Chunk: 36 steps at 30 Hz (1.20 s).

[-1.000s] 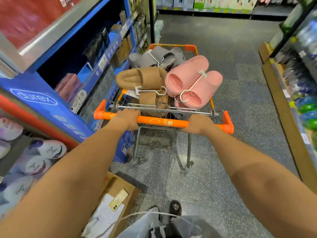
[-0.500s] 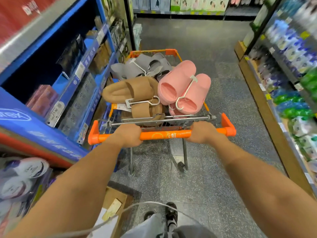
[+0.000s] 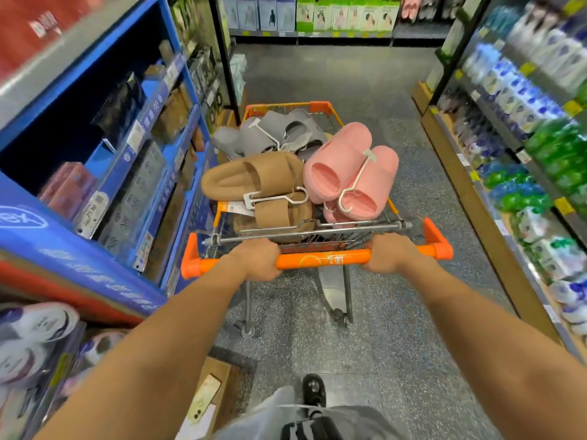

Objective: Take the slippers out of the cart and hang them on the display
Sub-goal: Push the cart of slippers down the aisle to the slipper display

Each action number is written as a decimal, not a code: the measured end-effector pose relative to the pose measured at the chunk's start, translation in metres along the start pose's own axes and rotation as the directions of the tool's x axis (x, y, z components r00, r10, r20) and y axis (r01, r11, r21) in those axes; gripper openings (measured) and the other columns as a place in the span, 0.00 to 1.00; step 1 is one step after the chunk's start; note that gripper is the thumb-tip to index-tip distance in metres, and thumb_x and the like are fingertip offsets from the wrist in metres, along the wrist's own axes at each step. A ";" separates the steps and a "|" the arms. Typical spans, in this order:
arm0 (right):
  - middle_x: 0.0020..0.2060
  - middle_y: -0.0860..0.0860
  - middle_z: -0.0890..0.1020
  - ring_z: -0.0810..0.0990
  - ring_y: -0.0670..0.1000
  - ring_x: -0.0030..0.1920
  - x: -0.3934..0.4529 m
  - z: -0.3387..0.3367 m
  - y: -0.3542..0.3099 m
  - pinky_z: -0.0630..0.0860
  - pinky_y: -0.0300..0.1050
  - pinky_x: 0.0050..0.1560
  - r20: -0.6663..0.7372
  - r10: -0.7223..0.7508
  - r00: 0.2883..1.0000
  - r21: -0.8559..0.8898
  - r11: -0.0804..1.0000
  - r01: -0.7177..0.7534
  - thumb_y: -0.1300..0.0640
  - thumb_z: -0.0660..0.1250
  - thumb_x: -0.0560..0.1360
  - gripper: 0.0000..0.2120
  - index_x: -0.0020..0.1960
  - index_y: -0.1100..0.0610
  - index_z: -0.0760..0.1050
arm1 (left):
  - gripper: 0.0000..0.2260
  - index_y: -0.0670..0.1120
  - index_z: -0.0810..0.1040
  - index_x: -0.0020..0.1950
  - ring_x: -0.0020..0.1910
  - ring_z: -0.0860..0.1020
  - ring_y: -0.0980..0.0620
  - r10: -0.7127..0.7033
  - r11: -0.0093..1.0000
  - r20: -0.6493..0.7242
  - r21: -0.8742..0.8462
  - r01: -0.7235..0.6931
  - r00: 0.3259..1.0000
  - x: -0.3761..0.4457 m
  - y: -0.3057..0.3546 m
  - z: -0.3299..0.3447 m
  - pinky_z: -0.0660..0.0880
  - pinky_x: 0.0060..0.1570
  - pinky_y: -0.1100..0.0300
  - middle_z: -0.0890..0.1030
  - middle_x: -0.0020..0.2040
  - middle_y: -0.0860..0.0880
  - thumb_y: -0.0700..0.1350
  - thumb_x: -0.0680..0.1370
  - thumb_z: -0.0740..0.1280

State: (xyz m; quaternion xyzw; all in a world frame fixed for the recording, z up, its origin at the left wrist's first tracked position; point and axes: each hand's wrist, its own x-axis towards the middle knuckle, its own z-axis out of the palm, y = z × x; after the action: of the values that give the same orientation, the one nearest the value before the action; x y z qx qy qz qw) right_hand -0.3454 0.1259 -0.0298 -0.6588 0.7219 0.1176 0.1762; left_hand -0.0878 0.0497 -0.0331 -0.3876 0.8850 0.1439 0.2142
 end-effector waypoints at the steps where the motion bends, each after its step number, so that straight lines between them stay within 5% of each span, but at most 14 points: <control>1: 0.37 0.53 0.78 0.80 0.58 0.45 -0.003 0.001 0.001 0.73 0.46 0.44 0.001 0.007 1.000 0.005 1.000 -0.007 0.46 0.65 0.69 0.11 0.34 0.52 0.71 | 0.16 0.49 0.65 0.30 0.32 0.71 0.47 0.007 1.000 0.000 0.002 -0.007 1.000 0.000 0.002 0.001 0.67 0.33 0.57 0.68 0.29 0.49 0.48 0.75 0.65; 15: 0.28 0.46 0.71 0.75 0.55 0.37 -0.042 0.018 0.012 0.71 0.44 0.41 0.012 0.138 0.990 0.027 0.990 -0.138 0.45 0.66 0.68 0.14 0.30 0.50 0.67 | 0.12 0.45 0.72 0.34 0.32 0.73 0.47 0.144 0.990 -0.036 -0.007 -0.144 0.989 0.009 0.019 0.012 0.69 0.32 0.57 0.74 0.32 0.47 0.50 0.74 0.65; 22: 0.32 0.50 0.76 0.77 0.56 0.38 -0.051 0.024 0.020 0.71 0.44 0.41 -0.006 0.179 0.984 0.068 0.982 -0.179 0.45 0.66 0.69 0.14 0.29 0.51 0.68 | 0.11 0.47 0.75 0.35 0.31 0.75 0.48 0.190 0.980 -0.038 -0.046 -0.192 0.981 0.019 0.021 0.009 0.68 0.30 0.59 0.76 0.31 0.48 0.53 0.72 0.66; 36: 0.33 0.51 0.77 0.77 0.55 0.38 -0.048 0.018 0.060 0.74 0.45 0.42 -0.007 0.169 0.986 0.091 0.982 -0.168 0.47 0.65 0.68 0.12 0.39 0.56 0.77 | 0.16 0.48 0.67 0.30 0.27 0.66 0.52 0.016 0.999 -0.019 -0.050 -0.017 1.000 0.034 0.013 -0.011 0.63 0.29 0.59 0.68 0.28 0.50 0.56 0.71 0.67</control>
State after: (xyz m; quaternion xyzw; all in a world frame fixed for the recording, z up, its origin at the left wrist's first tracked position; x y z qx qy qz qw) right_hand -0.3996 0.1826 -0.0300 -0.5875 0.7810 0.0945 0.1898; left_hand -0.1209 0.0329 -0.0392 -0.3869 0.8863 0.1640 0.1948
